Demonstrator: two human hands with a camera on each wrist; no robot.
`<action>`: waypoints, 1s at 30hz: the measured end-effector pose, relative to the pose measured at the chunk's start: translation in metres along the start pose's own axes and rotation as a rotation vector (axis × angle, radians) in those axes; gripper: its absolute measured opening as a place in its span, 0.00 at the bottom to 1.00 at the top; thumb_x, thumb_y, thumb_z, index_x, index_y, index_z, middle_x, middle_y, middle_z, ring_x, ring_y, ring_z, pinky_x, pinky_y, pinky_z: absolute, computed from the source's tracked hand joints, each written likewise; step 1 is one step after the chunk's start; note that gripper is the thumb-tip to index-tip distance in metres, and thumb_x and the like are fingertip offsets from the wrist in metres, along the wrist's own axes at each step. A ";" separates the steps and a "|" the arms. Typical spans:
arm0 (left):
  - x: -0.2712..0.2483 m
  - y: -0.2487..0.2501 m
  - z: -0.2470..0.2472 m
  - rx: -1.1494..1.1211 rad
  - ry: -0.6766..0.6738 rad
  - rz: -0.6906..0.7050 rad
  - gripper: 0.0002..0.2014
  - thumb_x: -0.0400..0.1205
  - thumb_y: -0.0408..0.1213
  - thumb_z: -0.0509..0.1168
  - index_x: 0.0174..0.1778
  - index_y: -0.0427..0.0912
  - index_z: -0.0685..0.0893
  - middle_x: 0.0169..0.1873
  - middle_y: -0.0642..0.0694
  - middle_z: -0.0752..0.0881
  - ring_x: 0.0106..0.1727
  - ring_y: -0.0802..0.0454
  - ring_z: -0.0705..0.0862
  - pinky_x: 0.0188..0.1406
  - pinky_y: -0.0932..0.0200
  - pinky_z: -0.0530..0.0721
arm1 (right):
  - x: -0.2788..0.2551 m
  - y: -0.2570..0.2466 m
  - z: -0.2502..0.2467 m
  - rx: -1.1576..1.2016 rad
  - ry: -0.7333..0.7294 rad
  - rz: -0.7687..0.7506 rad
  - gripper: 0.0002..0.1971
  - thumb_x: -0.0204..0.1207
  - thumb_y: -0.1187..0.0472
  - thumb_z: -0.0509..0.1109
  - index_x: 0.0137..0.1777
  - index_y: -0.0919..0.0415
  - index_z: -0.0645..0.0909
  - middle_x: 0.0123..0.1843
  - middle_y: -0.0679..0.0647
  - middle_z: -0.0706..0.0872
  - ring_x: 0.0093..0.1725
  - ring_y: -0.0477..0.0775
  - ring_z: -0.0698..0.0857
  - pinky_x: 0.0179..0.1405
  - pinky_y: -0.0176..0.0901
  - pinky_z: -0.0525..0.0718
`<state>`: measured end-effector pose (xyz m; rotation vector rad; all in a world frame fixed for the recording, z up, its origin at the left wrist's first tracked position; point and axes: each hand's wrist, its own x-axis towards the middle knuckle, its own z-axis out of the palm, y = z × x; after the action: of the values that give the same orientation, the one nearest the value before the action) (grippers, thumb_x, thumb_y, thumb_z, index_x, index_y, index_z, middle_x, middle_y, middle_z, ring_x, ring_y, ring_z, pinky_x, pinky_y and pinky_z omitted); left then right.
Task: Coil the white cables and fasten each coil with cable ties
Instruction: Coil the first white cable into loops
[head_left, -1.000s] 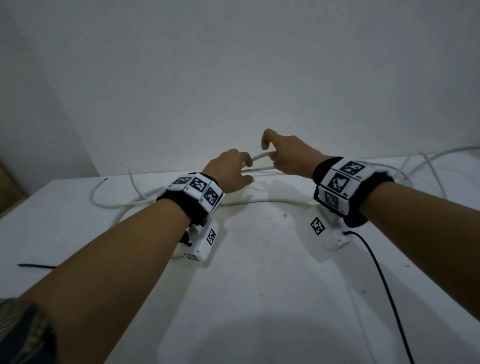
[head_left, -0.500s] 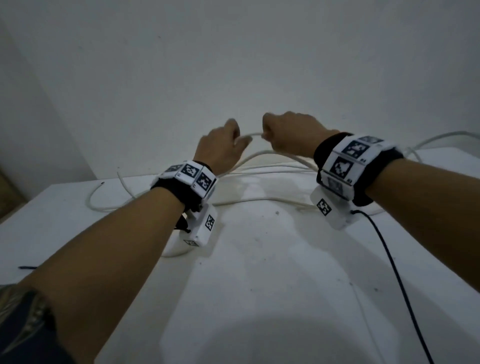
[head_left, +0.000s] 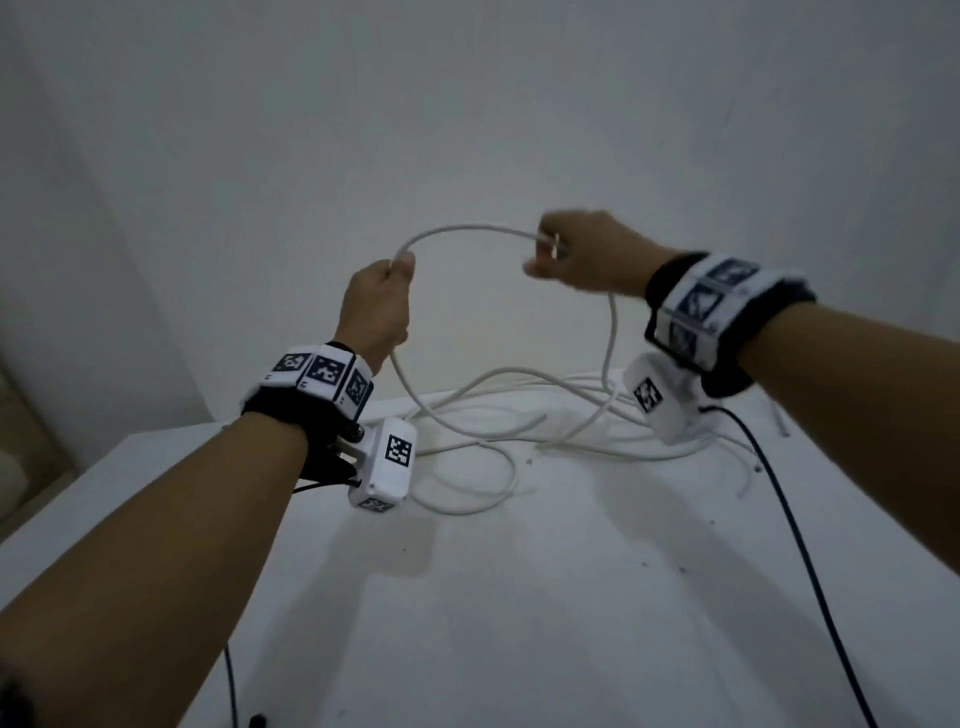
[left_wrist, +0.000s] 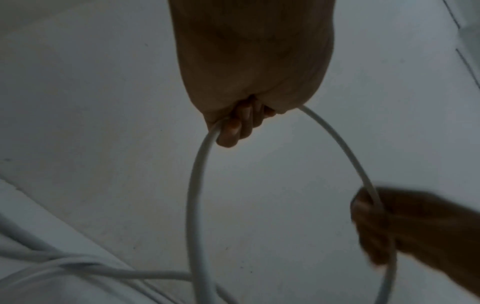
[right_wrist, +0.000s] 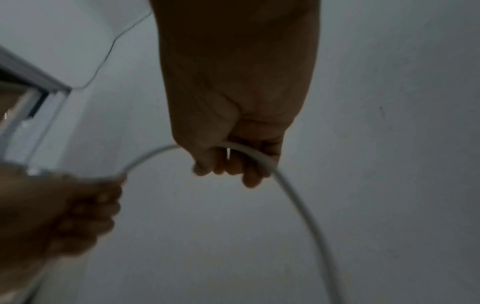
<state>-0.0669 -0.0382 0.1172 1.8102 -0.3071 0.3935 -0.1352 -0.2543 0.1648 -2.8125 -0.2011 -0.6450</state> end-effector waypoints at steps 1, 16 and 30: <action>-0.001 0.007 -0.004 -0.028 0.030 -0.015 0.20 0.86 0.51 0.56 0.31 0.46 0.67 0.27 0.46 0.68 0.25 0.51 0.67 0.20 0.62 0.69 | -0.008 0.007 0.009 -0.087 -0.065 0.044 0.10 0.81 0.53 0.64 0.46 0.60 0.75 0.57 0.65 0.83 0.55 0.64 0.81 0.48 0.46 0.73; -0.072 0.057 -0.011 -0.165 -0.096 -0.054 0.20 0.88 0.47 0.51 0.34 0.42 0.76 0.22 0.51 0.66 0.21 0.55 0.63 0.22 0.61 0.61 | -0.058 -0.025 -0.047 1.087 0.204 0.449 0.17 0.84 0.55 0.60 0.35 0.63 0.74 0.28 0.62 0.79 0.25 0.54 0.82 0.23 0.42 0.85; -0.142 0.062 -0.007 -0.222 -0.296 -0.085 0.32 0.82 0.67 0.43 0.44 0.45 0.82 0.32 0.50 0.76 0.28 0.56 0.72 0.22 0.64 0.65 | -0.094 -0.072 -0.079 1.793 0.195 0.308 0.11 0.83 0.60 0.64 0.41 0.67 0.75 0.38 0.60 0.75 0.31 0.53 0.77 0.28 0.42 0.87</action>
<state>-0.2214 -0.0470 0.1140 1.6539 -0.4590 0.0270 -0.2648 -0.2143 0.2064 -1.0124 -0.1567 -0.3074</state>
